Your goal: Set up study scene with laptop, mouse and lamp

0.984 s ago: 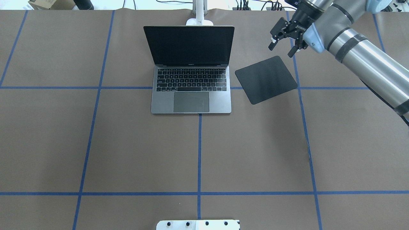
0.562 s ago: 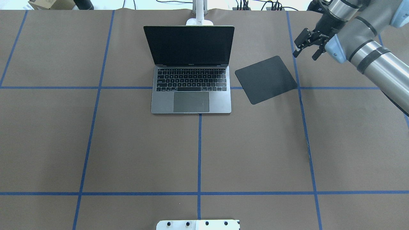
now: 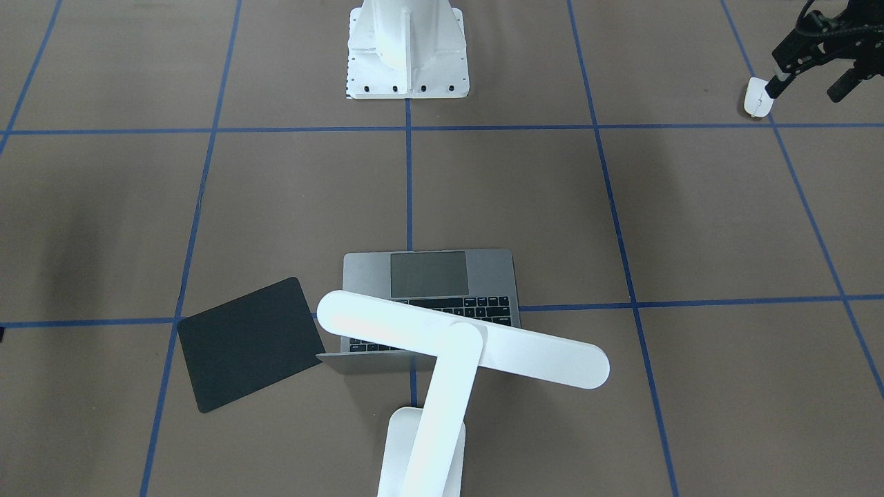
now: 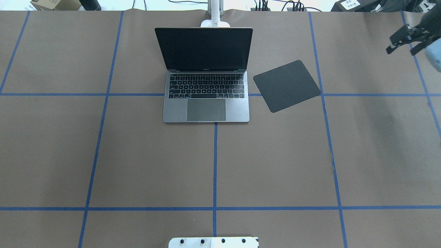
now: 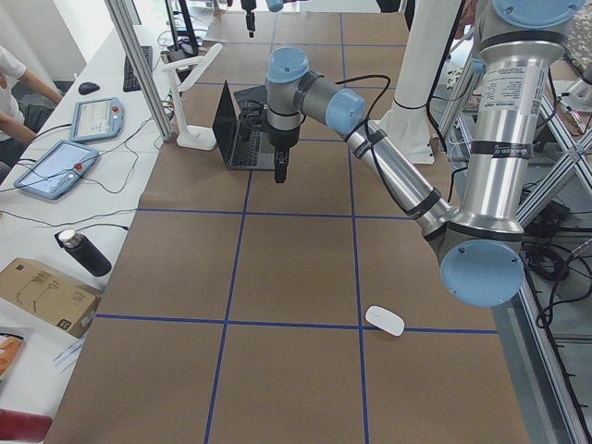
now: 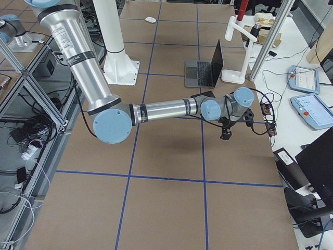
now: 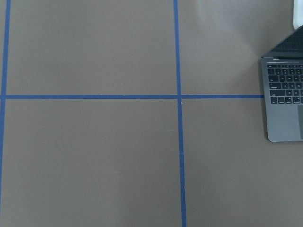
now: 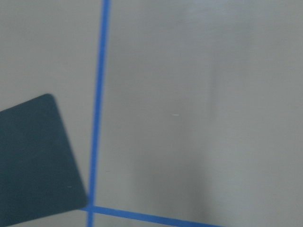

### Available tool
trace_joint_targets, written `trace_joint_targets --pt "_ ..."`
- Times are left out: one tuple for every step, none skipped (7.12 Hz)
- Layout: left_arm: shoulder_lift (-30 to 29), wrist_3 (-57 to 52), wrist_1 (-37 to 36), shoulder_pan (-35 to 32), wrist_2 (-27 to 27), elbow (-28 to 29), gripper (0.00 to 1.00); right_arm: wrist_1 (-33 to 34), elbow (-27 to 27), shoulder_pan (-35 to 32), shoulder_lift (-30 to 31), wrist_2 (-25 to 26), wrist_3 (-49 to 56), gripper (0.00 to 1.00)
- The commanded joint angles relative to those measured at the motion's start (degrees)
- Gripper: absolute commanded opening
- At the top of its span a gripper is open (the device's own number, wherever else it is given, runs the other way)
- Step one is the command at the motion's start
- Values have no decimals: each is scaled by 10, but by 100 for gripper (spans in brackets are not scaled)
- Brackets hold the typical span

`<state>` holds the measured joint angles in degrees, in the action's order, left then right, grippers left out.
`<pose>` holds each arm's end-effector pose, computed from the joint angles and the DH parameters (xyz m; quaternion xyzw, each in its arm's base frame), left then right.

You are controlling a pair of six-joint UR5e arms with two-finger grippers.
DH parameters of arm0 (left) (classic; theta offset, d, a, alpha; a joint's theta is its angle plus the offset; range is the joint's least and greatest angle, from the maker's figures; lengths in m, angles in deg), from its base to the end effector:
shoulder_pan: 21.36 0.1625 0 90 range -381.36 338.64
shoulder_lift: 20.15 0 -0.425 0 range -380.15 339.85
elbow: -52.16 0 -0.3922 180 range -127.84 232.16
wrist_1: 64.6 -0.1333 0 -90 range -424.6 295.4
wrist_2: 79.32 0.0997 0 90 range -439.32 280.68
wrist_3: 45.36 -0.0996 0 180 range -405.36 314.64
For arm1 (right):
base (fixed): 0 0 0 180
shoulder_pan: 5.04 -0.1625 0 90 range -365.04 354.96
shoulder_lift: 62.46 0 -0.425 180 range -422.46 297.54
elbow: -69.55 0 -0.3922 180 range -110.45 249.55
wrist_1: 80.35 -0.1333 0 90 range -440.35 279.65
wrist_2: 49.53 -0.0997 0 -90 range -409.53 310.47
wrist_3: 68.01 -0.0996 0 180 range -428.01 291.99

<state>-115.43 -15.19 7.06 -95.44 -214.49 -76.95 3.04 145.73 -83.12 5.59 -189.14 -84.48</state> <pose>0.0604 -0.4401 0.3306 0.0450 0.4258 -0.0257 0.9033 -0.0801 -0.6576 0.5383 0.0109 -0.4319 -0.0180 0.9017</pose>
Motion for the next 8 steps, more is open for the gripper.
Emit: trace_joint_targets --pt "38 -39 96 8 18 59 100 1 63 -54 86 30 61 97" --pt "118 -107 168 9 30 61 100 0 100 -52 123 54 61 97" --pt "174 -157 207 8 31 58 100 0 125 -52 145 59 61 97" --pt "237 -178 256 8 45 61 100 -1 135 -52 158 59 60 98" --pt "291 -191 320 9 50 68 100 -1 138 -52 160 58 61 98" --pt "335 -188 397 9 50 87 100 -1 138 -52 160 56 60 98" --pt "353 -156 447 9 45 110 100 -1 139 -52 160 52 60 98" --pt "367 -155 479 10 45 136 100 -1 144 -52 160 51 60 98"
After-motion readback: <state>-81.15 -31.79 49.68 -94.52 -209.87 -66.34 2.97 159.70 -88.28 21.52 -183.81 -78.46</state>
